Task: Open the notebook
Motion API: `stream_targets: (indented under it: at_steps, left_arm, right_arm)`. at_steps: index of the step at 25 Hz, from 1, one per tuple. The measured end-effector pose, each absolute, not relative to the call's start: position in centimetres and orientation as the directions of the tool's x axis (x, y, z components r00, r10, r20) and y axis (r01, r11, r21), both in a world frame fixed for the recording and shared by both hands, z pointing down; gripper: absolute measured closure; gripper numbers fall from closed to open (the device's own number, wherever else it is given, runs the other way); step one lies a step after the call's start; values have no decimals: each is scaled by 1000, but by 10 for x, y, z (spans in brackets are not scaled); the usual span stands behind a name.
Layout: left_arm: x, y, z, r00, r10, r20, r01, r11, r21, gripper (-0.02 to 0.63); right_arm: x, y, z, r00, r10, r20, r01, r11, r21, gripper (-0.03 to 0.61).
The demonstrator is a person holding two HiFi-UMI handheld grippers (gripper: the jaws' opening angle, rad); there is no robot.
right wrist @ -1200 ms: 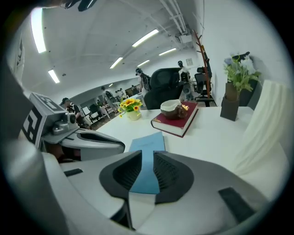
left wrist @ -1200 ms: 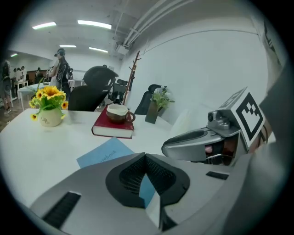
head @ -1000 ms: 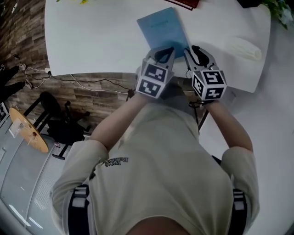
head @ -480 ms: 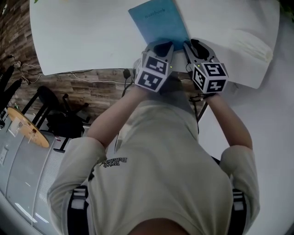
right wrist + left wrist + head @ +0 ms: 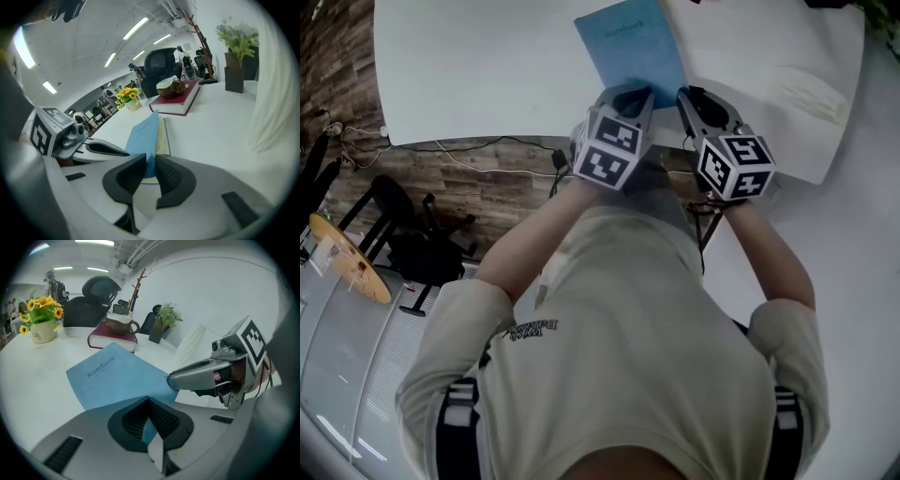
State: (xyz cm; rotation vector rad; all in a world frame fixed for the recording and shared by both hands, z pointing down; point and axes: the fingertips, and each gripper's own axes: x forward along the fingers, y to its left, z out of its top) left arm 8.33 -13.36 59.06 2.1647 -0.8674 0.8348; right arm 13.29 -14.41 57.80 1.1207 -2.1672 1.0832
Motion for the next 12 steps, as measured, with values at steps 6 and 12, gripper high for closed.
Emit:
stream_targets:
  at_steps: [6,12]
  left_arm:
    - [48,-127,543,576,-426,698,-786,-521,331,614]
    - [11,-117,488,564,-514,646,-817,-462,346,614]
  right_arm:
    - [90,-125,521,-648,-474,596,-755,507,-417,543]
    - [23,-96,494,-744,-385,546,-631,671,-388,535]
